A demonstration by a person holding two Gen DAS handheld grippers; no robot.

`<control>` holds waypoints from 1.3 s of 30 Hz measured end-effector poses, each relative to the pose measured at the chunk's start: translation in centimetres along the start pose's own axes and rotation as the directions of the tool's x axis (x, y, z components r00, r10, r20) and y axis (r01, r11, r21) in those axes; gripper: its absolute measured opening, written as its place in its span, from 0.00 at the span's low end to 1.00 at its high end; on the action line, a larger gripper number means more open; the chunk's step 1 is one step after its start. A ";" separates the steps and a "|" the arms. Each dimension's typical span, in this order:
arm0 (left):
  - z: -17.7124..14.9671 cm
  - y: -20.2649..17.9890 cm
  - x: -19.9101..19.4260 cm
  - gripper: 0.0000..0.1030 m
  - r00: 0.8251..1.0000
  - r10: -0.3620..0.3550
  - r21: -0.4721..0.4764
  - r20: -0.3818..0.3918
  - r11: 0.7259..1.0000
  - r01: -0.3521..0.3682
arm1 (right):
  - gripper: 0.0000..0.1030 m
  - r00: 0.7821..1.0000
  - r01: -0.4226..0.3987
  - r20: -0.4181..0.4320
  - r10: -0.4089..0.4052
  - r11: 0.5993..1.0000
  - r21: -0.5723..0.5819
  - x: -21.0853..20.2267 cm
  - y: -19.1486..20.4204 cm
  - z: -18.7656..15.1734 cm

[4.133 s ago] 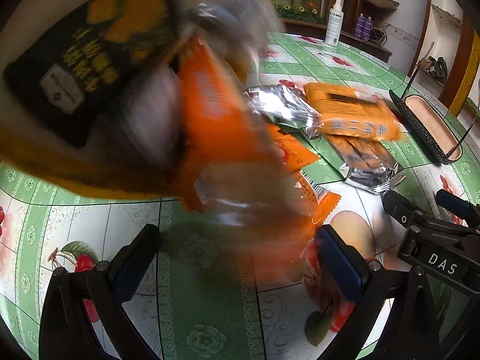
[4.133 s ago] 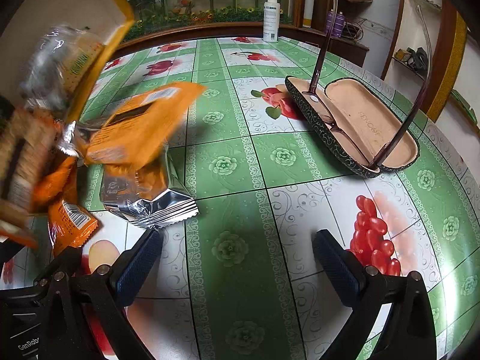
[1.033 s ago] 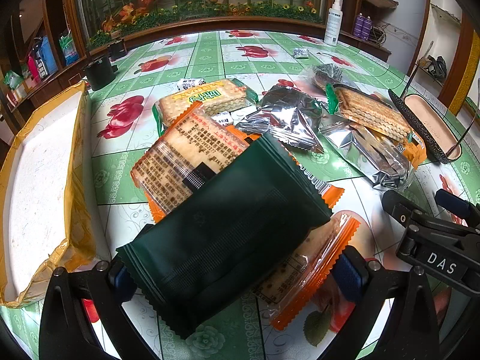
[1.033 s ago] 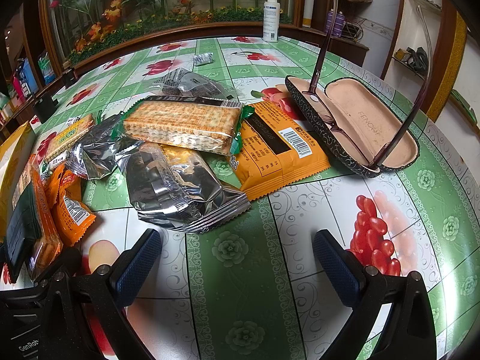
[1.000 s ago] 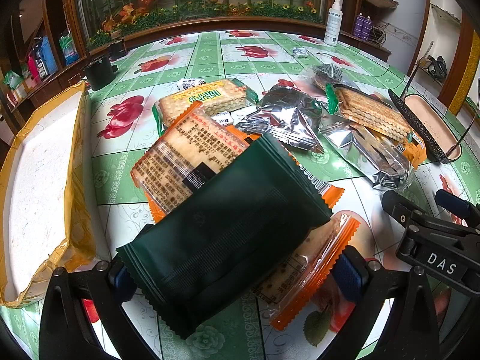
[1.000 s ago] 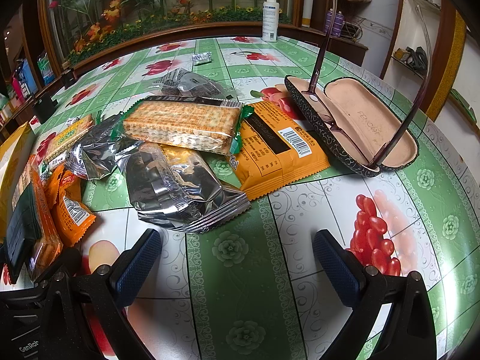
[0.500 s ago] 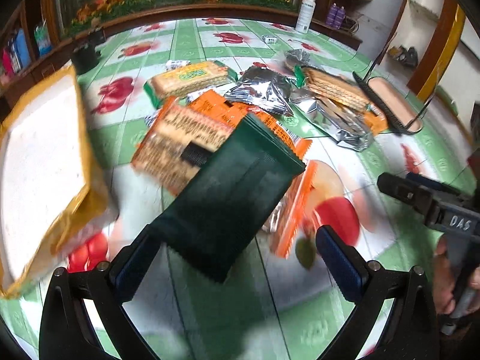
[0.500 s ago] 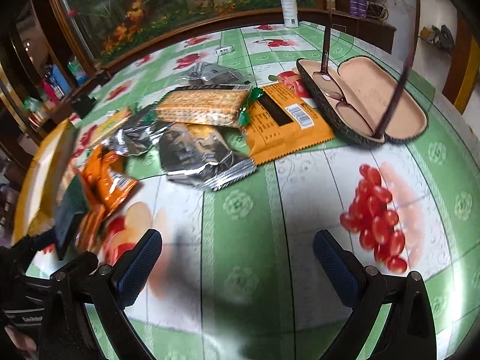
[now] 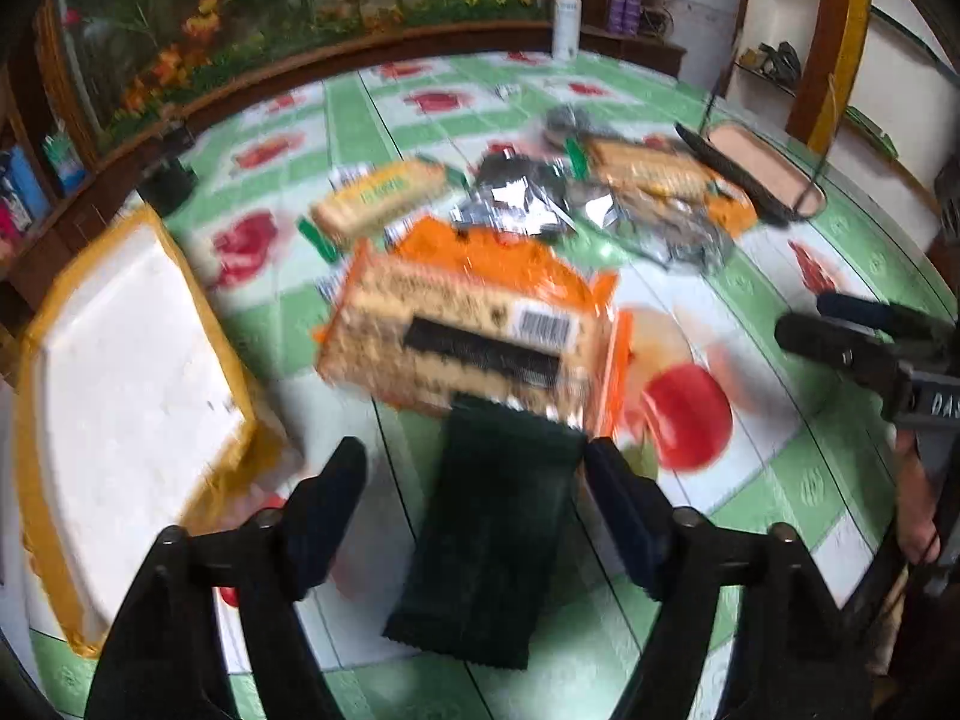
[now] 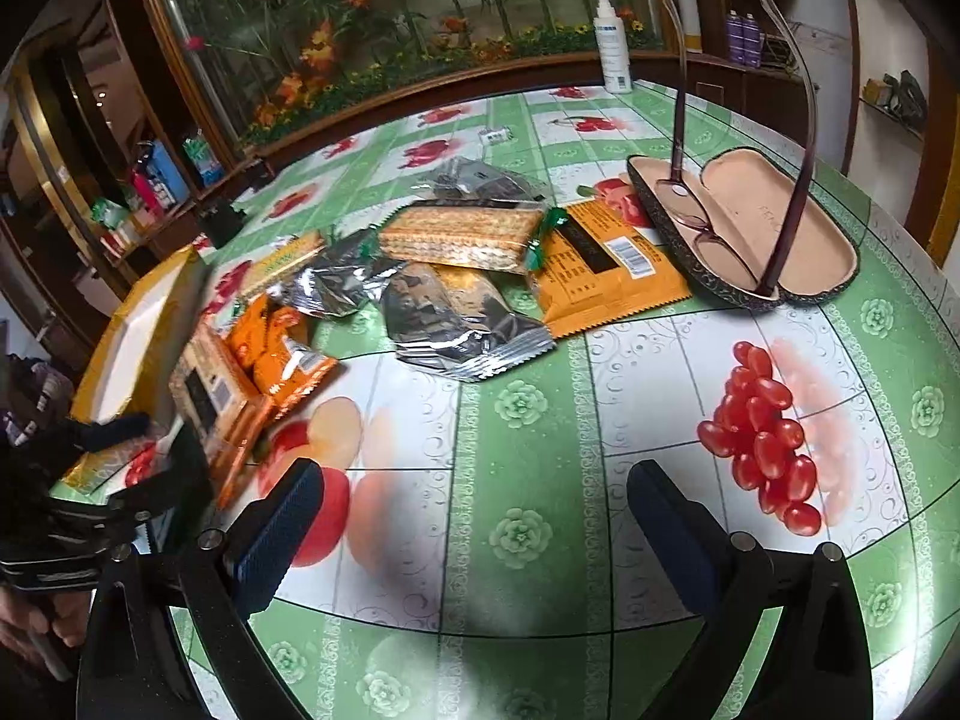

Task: Organize snacks
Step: 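Grasp the dark green packet with the left gripper while the right grasps a cracker pack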

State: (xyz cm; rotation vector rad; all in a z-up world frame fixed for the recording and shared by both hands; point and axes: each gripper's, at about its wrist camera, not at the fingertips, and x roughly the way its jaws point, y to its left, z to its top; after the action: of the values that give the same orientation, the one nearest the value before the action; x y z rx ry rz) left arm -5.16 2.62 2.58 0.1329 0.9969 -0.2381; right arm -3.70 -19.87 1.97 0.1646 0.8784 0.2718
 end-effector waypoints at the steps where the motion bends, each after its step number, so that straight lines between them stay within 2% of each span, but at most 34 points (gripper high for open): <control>1: -0.3 0.1 -0.1 0.72 1.000 -0.002 0.003 -0.004 1.000 0.002 | 0.99 1.000 -0.001 0.004 0.001 1.000 -0.009 0.0 0.2 0.0; 7: -2.5 0.0 0.2 0.72 1.000 0.004 0.058 -0.031 0.998 -0.002 | 0.99 1.000 0.013 0.028 -0.011 0.997 -0.078 -0.2 1.7 -0.3; 8: -2.6 0.1 0.1 0.71 1.000 -0.004 0.052 -0.014 0.999 0.004 | 0.99 0.999 0.018 0.030 -0.016 0.996 -0.091 -0.2 1.9 -0.3; 10: -2.7 0.0 0.2 0.63 1.000 -0.019 0.045 -0.005 0.999 0.020 | 0.99 0.999 0.031 0.032 -0.027 0.992 -0.123 -0.1 2.6 -0.4; 11: -2.7 -0.1 0.1 0.48 1.000 -0.019 0.047 0.004 0.999 0.019 | 0.99 0.999 0.035 0.033 -0.031 0.990 -0.136 -0.1 2.8 -0.4; 12: -2.6 -0.2 0.0 0.43 1.000 -0.014 0.047 0.011 0.999 0.014 | 0.99 0.999 0.037 0.035 -0.032 0.988 -0.152 -0.1 3.2 -0.5; 14: -2.6 -0.4 0.0 0.43 1.000 -0.010 0.047 0.015 0.999 0.009 | 0.99 0.999 0.016 0.030 -0.012 0.987 -0.163 -0.1 3.7 -0.5; 17: -2.8 -0.1 -0.3 0.43 0.999 -0.039 0.030 0.020 0.999 0.039 | 0.99 0.999 -0.006 0.033 0.012 0.984 -0.179 -0.4 4.7 -0.3; 21: -3.2 0.7 -1.0 0.43 0.998 -0.053 0.004 0.034 0.999 0.053 | 0.99 0.994 -0.069 0.070 0.078 0.989 -0.132 -1.3 5.3 -0.1; 22: -3.3 0.8 -1.3 0.43 0.997 -0.060 0.000 0.039 0.998 0.060 | 0.99 0.988 -0.119 0.086 0.126 0.989 -0.084 -1.6 5.2 0.0; 23: -3.4 1.0 -1.6 0.43 0.996 -0.073 -0.007 0.045 0.997 0.073 | 0.99 0.986 -0.142 0.080 0.146 0.988 -0.055 -1.5 5.3 0.0; 24: -3.4 1.2 -1.7 0.43 0.996 -0.081 -0.012 0.048 0.997 0.082 | 0.99 0.984 -0.176 0.035 0.177 0.984 -0.015 -1.0 5.4 0.3; 26: -3.5 1.5 -2.0 0.43 0.994 -0.092 -0.022 0.055 0.995 0.093 | 0.93 0.973 -0.232 0.020 0.231 0.973 0.015 -0.9 5.9 0.5; 27: -3.6 1.6 -2.1 0.43 0.994 -0.090 -0.022 0.059 0.996 0.092 | 0.85 0.969 -0.246 0.021 0.245 0.969 0.024 -0.9 6.2 0.7; 28: -3.7 1.8 -2.2 0.43 0.994 -0.087 -0.031 0.067 0.996 0.089 | 0.75 0.971 -0.237 -0.007 0.237 0.972 0.002 -0.7 7.0 1.0; 29: -3.9 2.1 -2.3 0.43 0.993 -0.090 -0.041 0.072 0.995 0.093 | 0.72 0.976 -0.217 -0.034 0.215 0.976 -0.035 -0.5 7.7 1.2; 30: -3.9 2.4 -2.5 0.43 0.992 -0.098 -0.049 0.075 0.994 0.102 | 0.72 0.981 -0.192 -0.044 0.188 0.977 -0.089 -0.5 8.7 1.4; 33: -4.3 3.4 -3.3 0.43 0.990 -0.104 -0.069 0.096 0.991 0.111 | 0.72 0.989 -0.144 -0.004 0.145 0.972 -0.189 -1.0 10.6 2.0; 36: -4.6 4.6 -4.4 0.43 0.987 -0.100 -0.095 0.122 0.989 0.112 | 0.72 0.995 -0.102 -0.019 0.101 0.942 -0.321 -0.3 12.8 2.7; 37: -4.7 4.9 -4.7 0.43 0.987 -0.097 -0.101 0.131 0.989 0.111 | 0.72 0.996 -0.093 -0.033 0.087 0.929 -0.358 0.3 13.6 3.0; 39: -4.9 5.7 -5.5 0.43 0.985 -0.088 -0.115 0.149 0.988 0.106 | 0.72 0.992 -0.128 -0.053 0.117 0.908 -0.398 1.0 14.5 3.3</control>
State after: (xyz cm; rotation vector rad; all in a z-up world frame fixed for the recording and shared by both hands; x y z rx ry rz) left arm -10.55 9.94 4.61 -0.0451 0.8734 -0.2712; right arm -2.97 -5.86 6.94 -0.1683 0.8234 0.5673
